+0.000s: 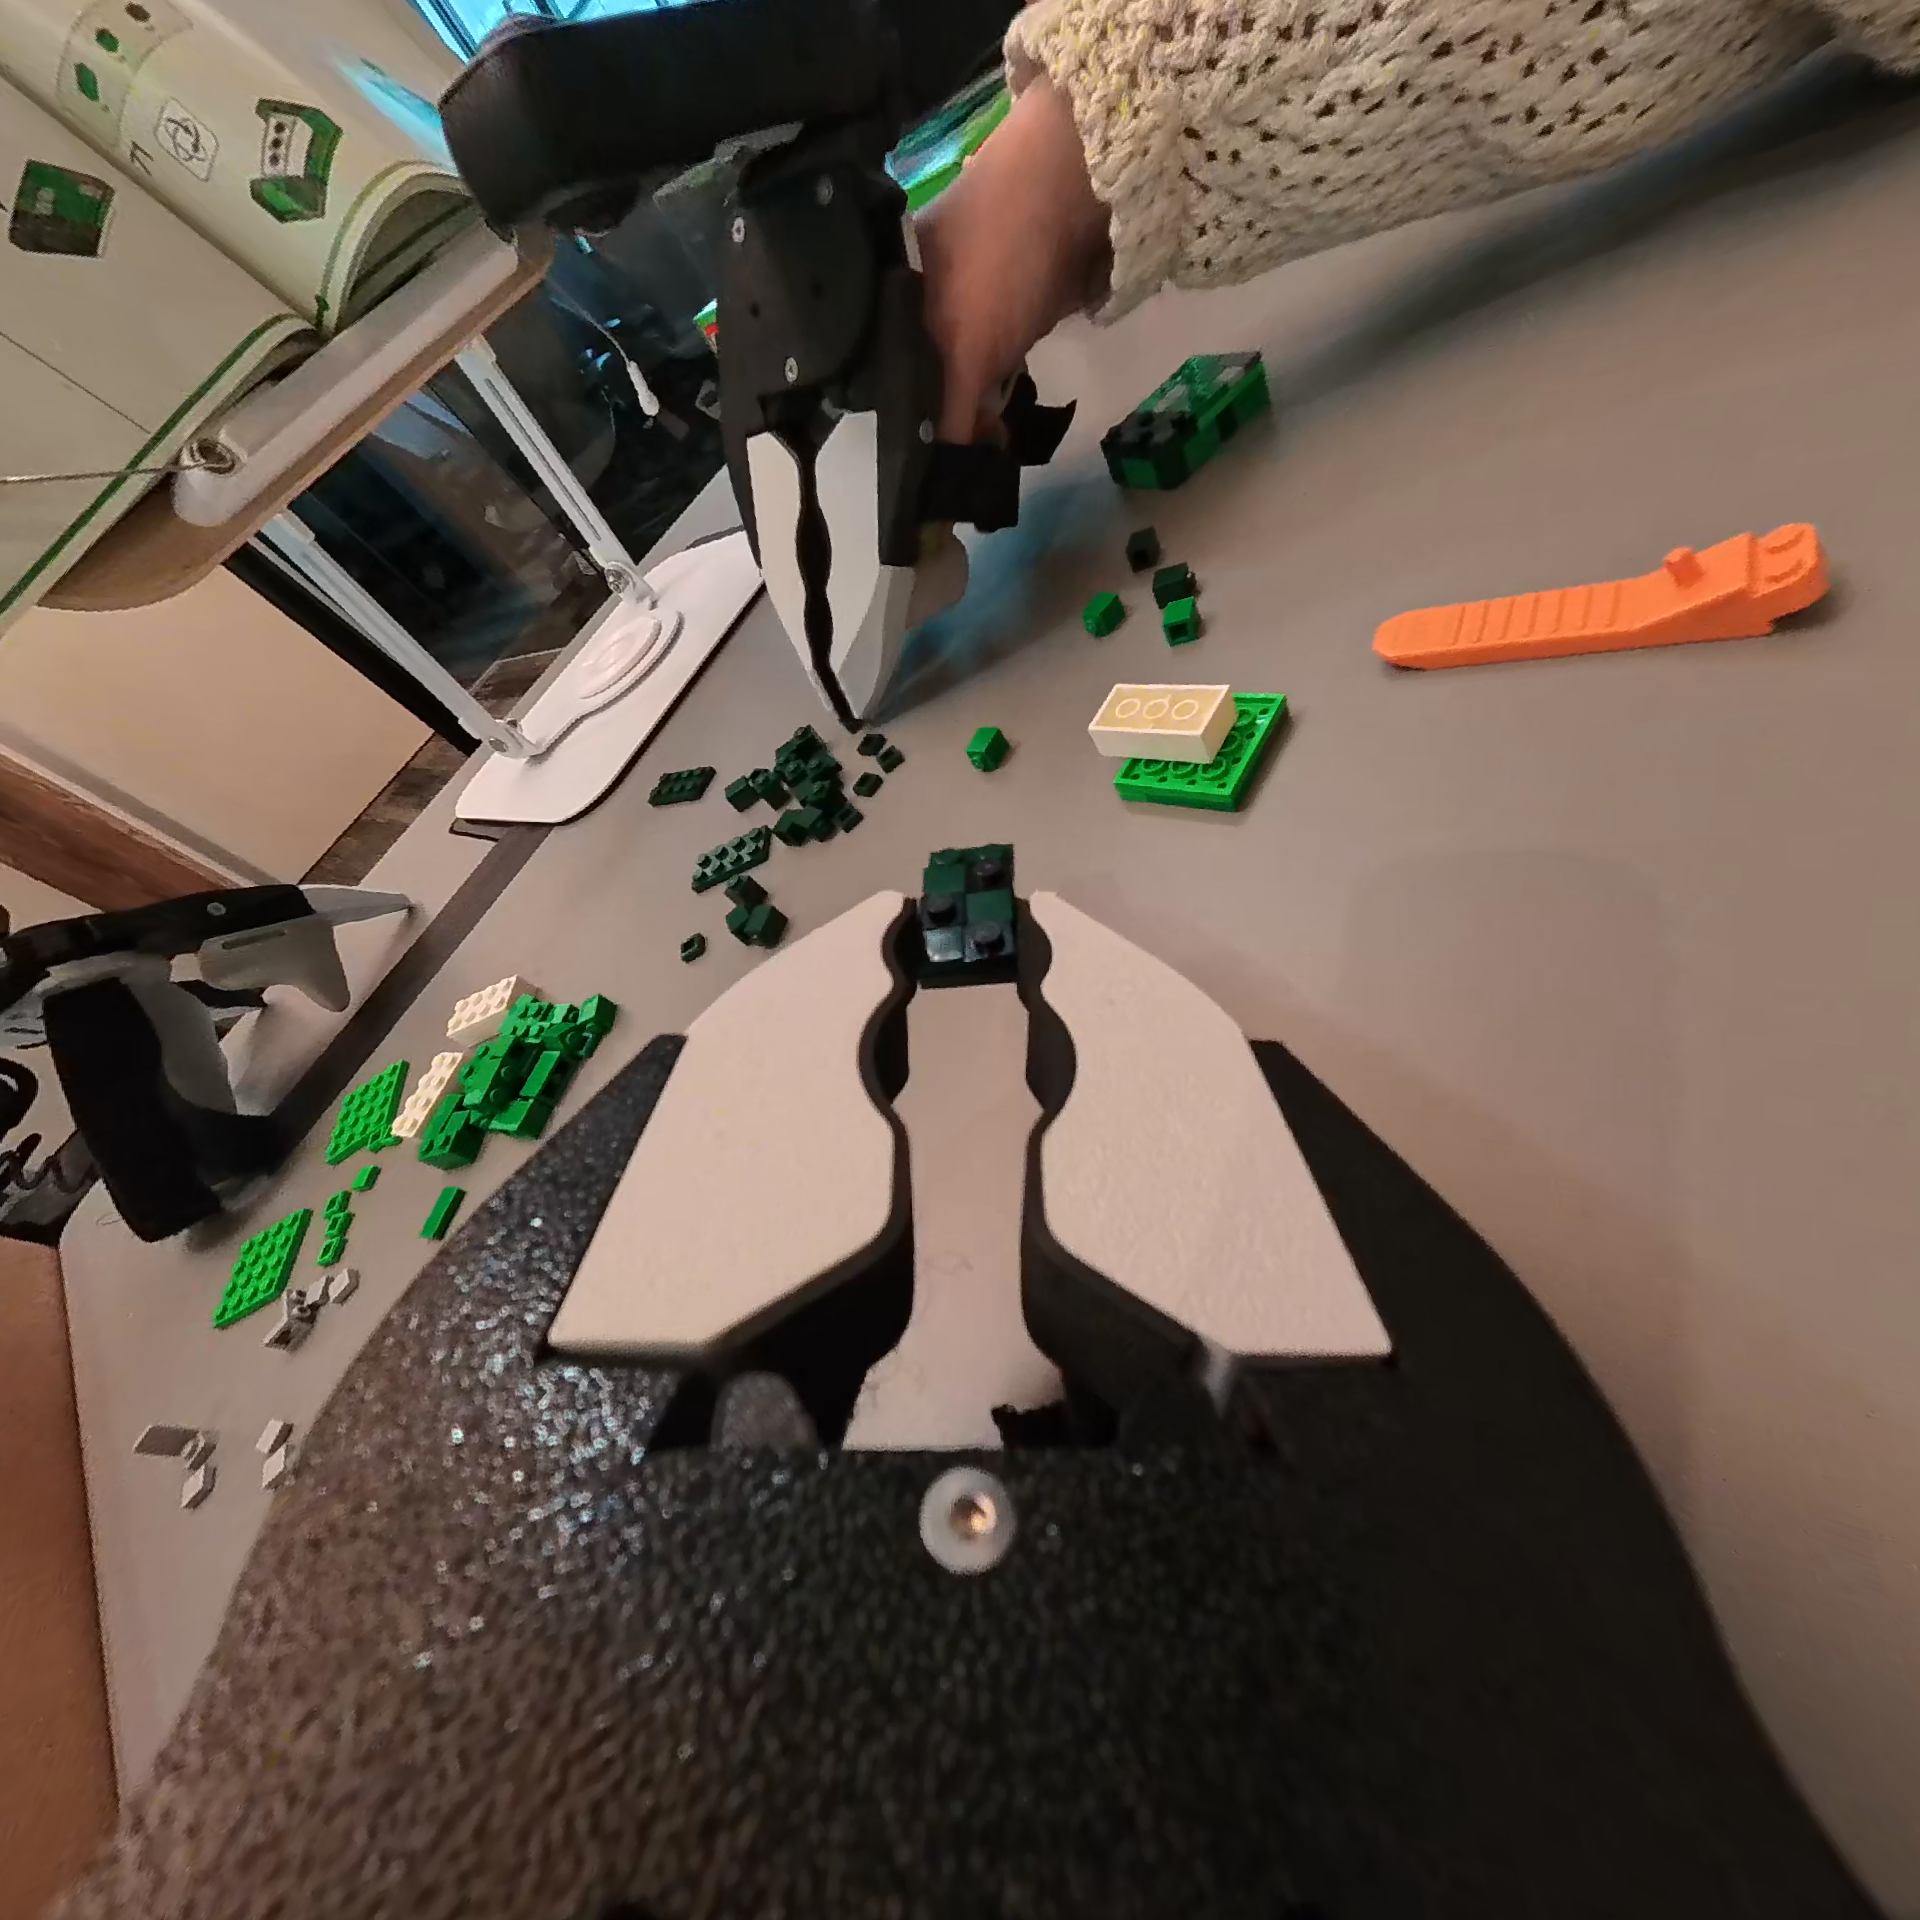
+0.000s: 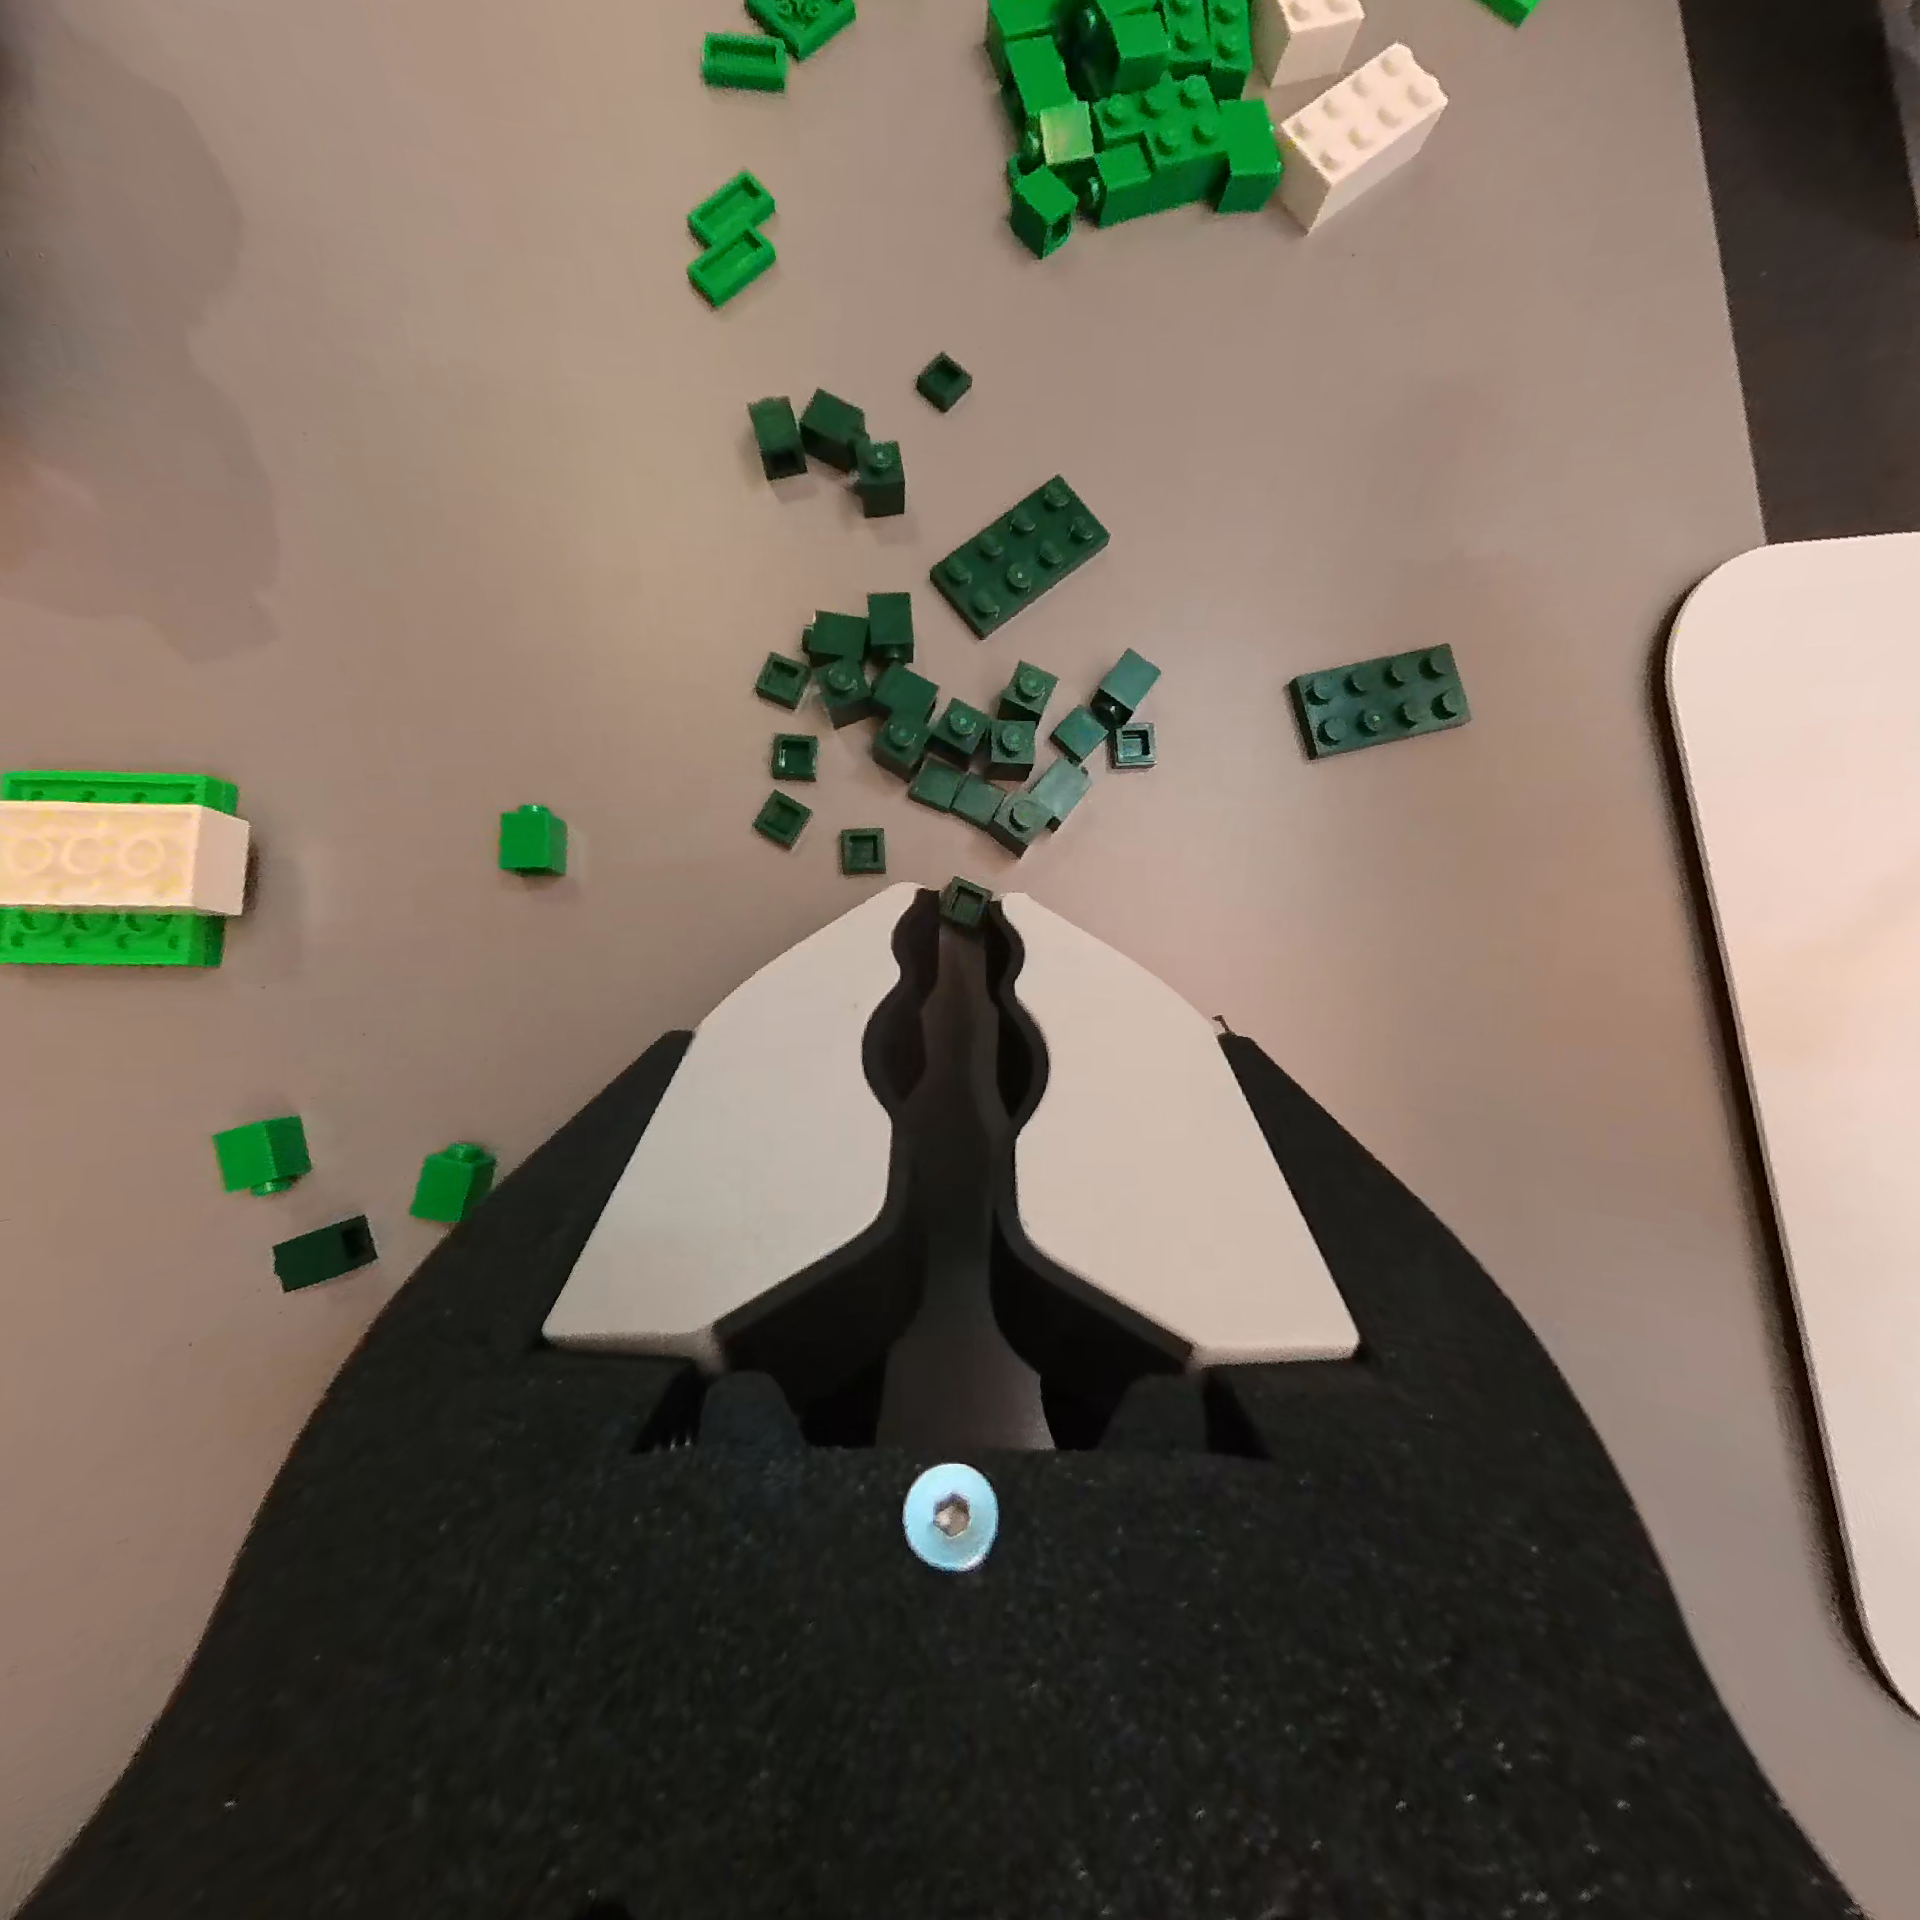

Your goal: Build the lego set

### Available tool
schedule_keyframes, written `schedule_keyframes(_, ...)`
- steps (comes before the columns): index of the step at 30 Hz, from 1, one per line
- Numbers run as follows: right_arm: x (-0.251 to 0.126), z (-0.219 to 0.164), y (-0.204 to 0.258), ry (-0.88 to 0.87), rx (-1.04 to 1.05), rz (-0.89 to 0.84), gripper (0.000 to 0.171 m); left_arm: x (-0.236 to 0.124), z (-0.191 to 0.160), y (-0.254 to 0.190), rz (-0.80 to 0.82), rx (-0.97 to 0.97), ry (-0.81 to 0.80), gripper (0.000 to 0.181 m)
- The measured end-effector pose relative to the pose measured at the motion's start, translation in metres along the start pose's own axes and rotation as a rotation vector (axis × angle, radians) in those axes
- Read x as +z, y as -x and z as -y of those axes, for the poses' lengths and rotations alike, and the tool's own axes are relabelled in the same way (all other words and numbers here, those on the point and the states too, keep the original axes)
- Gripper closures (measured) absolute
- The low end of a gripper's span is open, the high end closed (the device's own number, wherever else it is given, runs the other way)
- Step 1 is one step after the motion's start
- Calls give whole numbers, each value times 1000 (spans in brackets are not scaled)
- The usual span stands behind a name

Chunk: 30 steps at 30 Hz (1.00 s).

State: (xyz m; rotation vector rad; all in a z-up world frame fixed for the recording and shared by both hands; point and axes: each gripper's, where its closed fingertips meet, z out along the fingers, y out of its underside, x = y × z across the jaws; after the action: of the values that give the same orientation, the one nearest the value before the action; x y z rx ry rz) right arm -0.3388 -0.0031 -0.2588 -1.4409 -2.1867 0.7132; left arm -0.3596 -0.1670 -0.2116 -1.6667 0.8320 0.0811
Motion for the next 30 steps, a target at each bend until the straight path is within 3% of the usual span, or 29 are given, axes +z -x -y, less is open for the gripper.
schedule_keyframes(5, 1, 0, -4, 26, -21, 0, 156, 1, 0, -1, -4, 4, 4, 164)
schedule_keyframes(12, 10, 9, -39, 49, 18, -176, 171, 1, 0, -1, -9, 9, 6, 164)
schedule_keyframes(18, 19, 17, -13, 36, -5, -21, 171, 2, 0, -3, -15, 18, 13, 164)
schedule_keyframes(25, 20, 18, -20, 0, 79, -34, 156, 3, 0, -4, -21, 26, 19, 164)
schedule_keyframes(30, 23, 22, -23, -24, 69, -54, 156, 4, 0, -4, -23, 26, 21, 164)
